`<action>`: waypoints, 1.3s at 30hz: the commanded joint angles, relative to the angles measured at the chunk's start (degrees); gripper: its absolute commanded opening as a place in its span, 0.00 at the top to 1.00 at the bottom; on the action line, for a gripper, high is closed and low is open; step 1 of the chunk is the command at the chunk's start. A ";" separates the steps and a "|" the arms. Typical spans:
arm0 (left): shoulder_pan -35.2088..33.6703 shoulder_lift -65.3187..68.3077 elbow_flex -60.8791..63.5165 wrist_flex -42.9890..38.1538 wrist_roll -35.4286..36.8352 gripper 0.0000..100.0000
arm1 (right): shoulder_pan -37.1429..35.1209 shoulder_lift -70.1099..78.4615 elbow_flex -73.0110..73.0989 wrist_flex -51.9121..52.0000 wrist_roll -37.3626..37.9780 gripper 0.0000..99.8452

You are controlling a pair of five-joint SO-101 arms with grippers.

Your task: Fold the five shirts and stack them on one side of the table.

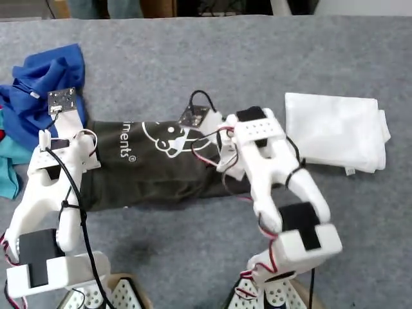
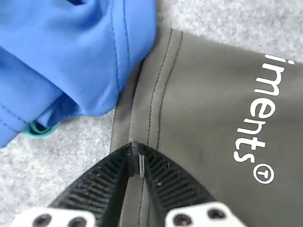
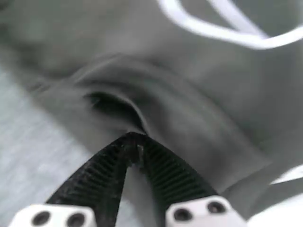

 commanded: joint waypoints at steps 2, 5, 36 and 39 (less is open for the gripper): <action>0.75 -2.37 -0.04 -0.35 0.44 0.97 | 0.79 0.40 -10.51 -1.93 -6.24 0.99; 0.92 -2.37 -0.22 -0.35 0.35 0.97 | 0.79 -0.13 -15.34 -1.67 -9.67 0.99; -7.34 -3.43 -17.71 32.70 -5.71 0.81 | 5.10 -34.51 1.63 34.64 -10.20 0.99; -10.07 1.49 -18.51 29.54 -5.80 0.79 | 5.19 -37.58 4.35 34.64 -7.21 0.99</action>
